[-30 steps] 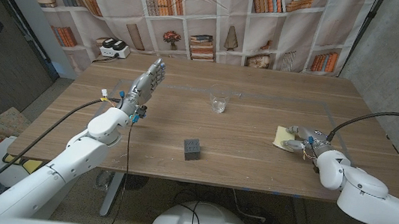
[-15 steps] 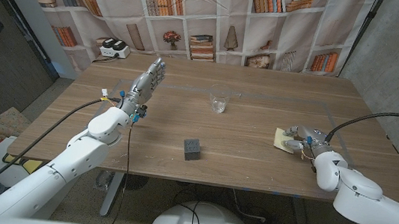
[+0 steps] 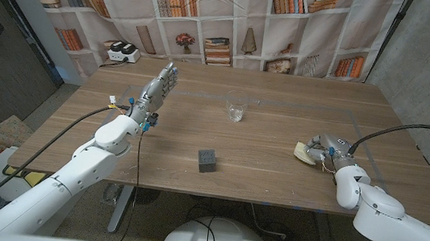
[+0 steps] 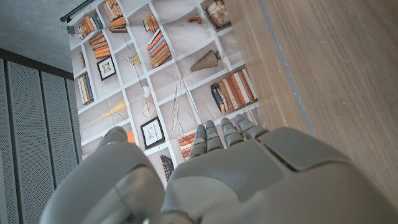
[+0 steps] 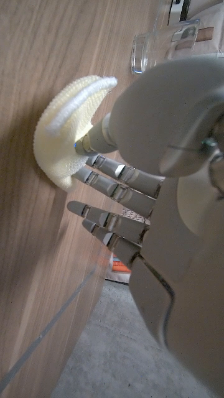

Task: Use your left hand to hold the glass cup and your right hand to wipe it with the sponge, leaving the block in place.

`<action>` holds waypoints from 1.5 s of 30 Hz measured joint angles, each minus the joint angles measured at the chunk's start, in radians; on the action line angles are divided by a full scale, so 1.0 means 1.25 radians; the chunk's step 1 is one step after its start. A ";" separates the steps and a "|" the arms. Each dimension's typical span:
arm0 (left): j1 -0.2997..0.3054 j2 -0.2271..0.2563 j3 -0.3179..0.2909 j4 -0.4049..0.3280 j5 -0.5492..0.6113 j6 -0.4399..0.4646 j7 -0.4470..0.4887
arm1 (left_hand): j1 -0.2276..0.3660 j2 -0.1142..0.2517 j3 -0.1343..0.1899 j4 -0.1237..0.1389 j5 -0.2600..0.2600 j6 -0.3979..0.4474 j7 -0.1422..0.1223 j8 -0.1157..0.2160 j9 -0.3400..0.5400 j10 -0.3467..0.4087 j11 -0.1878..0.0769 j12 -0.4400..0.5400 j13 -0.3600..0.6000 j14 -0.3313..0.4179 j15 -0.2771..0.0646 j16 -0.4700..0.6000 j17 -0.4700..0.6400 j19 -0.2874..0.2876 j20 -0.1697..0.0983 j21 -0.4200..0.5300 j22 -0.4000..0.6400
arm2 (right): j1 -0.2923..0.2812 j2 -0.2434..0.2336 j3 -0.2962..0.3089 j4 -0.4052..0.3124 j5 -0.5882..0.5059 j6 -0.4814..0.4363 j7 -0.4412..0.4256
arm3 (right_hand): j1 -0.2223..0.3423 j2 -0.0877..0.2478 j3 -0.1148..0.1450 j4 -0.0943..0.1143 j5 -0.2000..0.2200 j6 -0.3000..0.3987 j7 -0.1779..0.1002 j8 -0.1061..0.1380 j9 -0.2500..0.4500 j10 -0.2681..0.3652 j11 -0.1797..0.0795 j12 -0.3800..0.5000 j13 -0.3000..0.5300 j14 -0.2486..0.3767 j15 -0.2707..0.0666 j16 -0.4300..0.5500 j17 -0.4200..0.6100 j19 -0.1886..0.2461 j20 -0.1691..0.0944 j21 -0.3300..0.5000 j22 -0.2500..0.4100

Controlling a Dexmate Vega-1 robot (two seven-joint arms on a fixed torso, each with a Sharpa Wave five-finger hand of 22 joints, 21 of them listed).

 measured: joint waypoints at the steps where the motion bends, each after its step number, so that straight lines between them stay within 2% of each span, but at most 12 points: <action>1: 0.000 0.000 0.000 0.001 0.000 0.000 0.000 | 0.000 0.000 0.000 0.000 0.000 0.000 0.000 0.000 0.000 0.000 0.000 0.000 0.000 0.000 0.000 0.000 0.000 0.000 0.000 0.000 0.000 | 0.001 0.002 -0.001 0.002 -0.001 0.001 -0.001 | 0.000 0.000 0.000 0.000 0.000 0.000 0.000 0.000 0.000 0.000 0.000 0.000 0.000 0.001 -0.001 0.000 0.001 0.000 0.000 0.000 0.000; 4: -0.001 0.000 0.000 0.002 -0.002 0.000 -0.001 | 0.000 0.000 -0.002 0.002 0.000 0.000 0.000 0.000 0.000 0.000 0.000 0.000 0.000 0.000 0.000 0.000 0.000 0.000 0.000 0.000 0.000 | 0.003 0.007 -0.004 0.007 -0.004 0.003 -0.003 | 0.006 -0.002 0.000 0.000 0.000 0.004 0.001 0.000 0.000 0.005 -0.001 0.000 -0.001 0.008 0.000 0.000 0.001 0.000 0.000 0.000 0.000; 7: -0.001 0.000 0.000 0.002 -0.003 0.000 -0.002 | 0.007 0.007 -0.002 0.002 0.000 0.000 0.000 -0.001 0.000 0.000 0.000 0.000 0.000 0.000 0.000 0.000 0.000 0.000 0.000 0.000 0.000 | 0.006 0.012 -0.007 0.011 -0.004 0.003 -0.003 | 0.016 -0.001 -0.002 -0.002 0.000 0.017 0.003 0.009 -0.001 0.026 0.000 0.006 -0.002 0.021 -0.004 0.006 0.000 0.006 -0.006 0.000 0.000; 13: -0.005 -0.002 0.000 0.012 -0.005 0.000 -0.005 | 0.007 0.007 -0.002 0.002 0.000 0.000 0.000 -0.003 0.000 0.000 0.000 0.000 0.000 0.000 0.000 0.000 0.000 0.000 0.000 0.000 0.000 | 0.008 0.025 -0.011 0.020 -0.021 0.011 -0.016 | 0.041 -0.003 -0.007 -0.007 0.003 0.032 0.017 0.020 -0.001 0.060 0.004 0.012 -0.003 0.064 -0.016 0.015 0.004 0.019 -0.007 0.005 0.000; 20: -0.013 -0.003 0.002 0.018 -0.006 0.003 -0.009 | 0.004 0.004 -0.004 0.005 0.000 0.000 0.000 -0.003 0.000 0.000 0.000 0.000 0.000 0.000 0.000 0.000 0.000 -0.003 0.003 0.000 0.000 | -0.013 0.042 0.006 0.028 -0.024 0.029 -0.058 | 0.091 -0.003 -0.008 -0.014 0.012 0.039 0.024 0.021 -0.003 0.130 0.010 0.035 0.003 0.114 -0.032 0.026 0.008 0.030 -0.007 0.005 0.000; 35: -0.035 -0.003 0.008 0.027 -0.004 0.010 -0.016 | 0.004 0.004 -0.007 0.002 0.000 0.000 0.000 -0.003 0.000 0.000 0.000 0.000 0.000 0.000 0.000 0.000 0.000 -0.003 0.003 0.000 0.000 | -0.074 0.084 0.087 0.033 0.018 0.090 -0.158 | 0.102 0.001 -0.015 -0.007 0.012 0.043 0.028 0.021 -0.005 0.142 0.004 0.042 0.016 0.139 -0.039 0.026 0.008 0.033 -0.004 0.005 0.000; 41: -0.046 -0.005 0.011 0.034 -0.001 0.013 -0.016 | 0.004 0.004 -0.007 0.002 0.000 0.003 0.003 -0.003 0.000 0.003 0.003 0.000 0.000 0.000 0.000 0.000 0.000 -0.003 0.003 0.000 0.000 | -0.103 0.113 0.140 0.042 0.066 0.142 -0.184 | 0.102 0.001 -0.018 -0.004 0.012 0.043 0.028 0.021 -0.005 0.146 0.008 0.042 0.018 0.141 -0.041 0.026 0.006 0.037 -0.009 0.005 0.000; 45: -0.049 -0.005 0.013 0.034 0.006 0.014 -0.013 | 0.004 0.004 -0.007 0.002 0.000 0.003 0.003 -0.003 0.000 0.005 0.001 0.000 0.000 0.004 -0.004 0.000 0.000 -0.003 0.003 0.000 0.000 | -0.130 0.147 0.195 0.058 0.142 0.216 -0.196 | 0.104 0.001 -0.018 -0.004 0.012 0.043 0.028 0.019 -0.005 0.146 0.008 0.042 0.020 0.141 -0.041 0.022 0.006 0.037 -0.009 0.005 0.000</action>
